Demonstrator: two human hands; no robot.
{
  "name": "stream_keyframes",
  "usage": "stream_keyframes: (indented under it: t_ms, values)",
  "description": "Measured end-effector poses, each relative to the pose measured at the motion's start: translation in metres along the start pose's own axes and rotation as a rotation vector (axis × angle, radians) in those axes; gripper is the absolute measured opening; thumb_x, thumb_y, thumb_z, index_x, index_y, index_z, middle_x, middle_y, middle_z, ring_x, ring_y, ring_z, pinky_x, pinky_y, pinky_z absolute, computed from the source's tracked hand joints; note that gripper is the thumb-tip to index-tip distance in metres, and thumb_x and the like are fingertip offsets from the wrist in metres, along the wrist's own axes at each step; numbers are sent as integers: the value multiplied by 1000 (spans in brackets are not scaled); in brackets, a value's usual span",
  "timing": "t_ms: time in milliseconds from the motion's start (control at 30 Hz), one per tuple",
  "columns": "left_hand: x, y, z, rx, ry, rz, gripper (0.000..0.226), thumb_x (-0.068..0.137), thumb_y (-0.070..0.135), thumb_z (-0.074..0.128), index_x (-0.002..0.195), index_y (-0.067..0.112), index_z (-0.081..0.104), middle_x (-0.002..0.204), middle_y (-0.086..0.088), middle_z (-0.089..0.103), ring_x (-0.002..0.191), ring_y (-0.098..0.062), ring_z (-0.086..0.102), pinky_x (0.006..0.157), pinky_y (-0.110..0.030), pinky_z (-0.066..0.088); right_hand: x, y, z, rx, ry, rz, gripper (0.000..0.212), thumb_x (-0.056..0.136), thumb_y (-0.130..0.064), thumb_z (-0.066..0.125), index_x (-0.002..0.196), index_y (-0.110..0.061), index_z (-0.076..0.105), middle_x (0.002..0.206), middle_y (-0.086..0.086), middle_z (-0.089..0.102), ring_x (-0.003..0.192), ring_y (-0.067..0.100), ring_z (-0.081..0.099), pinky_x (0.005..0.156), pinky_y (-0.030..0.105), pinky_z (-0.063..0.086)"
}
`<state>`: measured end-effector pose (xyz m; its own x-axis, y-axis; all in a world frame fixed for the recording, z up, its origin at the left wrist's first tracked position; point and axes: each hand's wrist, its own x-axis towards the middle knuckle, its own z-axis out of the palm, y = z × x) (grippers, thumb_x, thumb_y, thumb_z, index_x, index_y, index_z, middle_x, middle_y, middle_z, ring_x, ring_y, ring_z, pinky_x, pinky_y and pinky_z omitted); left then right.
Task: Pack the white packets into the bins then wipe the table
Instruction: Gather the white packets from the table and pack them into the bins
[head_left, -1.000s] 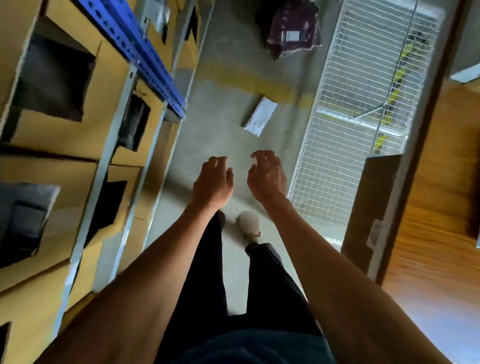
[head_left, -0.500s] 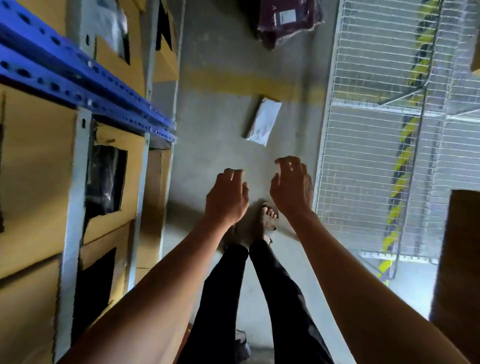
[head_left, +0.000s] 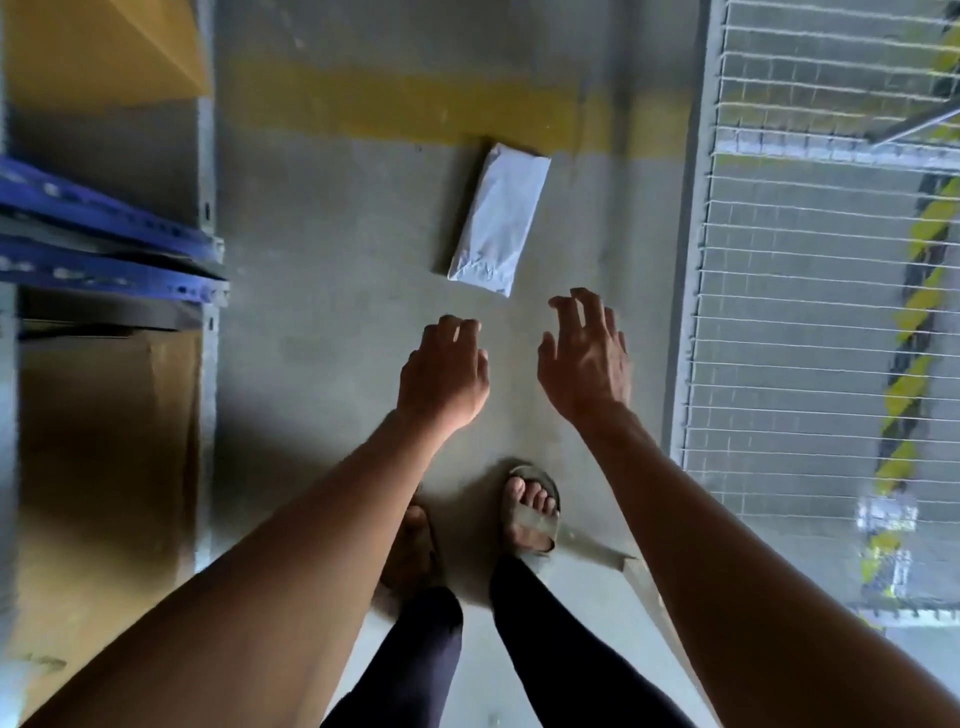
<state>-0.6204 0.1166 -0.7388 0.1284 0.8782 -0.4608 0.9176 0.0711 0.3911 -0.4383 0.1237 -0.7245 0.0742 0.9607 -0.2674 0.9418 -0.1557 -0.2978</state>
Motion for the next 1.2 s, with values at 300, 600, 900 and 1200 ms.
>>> stream_keyframes:
  t_ms: [300,600,900,1200]
  values:
    - [139,-7,90,118,17,74,66,102,31,58,164,32,33,174,-7,19,158,-38,18,118,-57,33,60,61,90,-23,4,21,48,96,-24,64,142,-17,52,158,12,41,136,34,46,104,51,50]
    - [243,2,102,178,116,48,85,94,60,65,163,51,18,177,-3,-11,158,-51,-1,125,-66,20,83,71,129,-40,11,34,49,96,-25,65,143,-17,52,159,12,40,140,35,43,104,52,50]
    - [250,0,104,235,60,123,78,100,32,61,164,44,20,177,-6,-5,153,-52,14,122,-58,27,75,68,142,-68,-38,33,50,96,-27,64,144,-19,50,161,10,36,141,32,42,105,49,48]
    - [154,-2,57,227,-16,112,82,97,27,56,166,44,15,177,0,2,143,-43,30,111,-51,38,33,40,88,-60,-87,46,51,97,-29,62,146,-19,49,163,10,35,143,32,39,109,49,47]
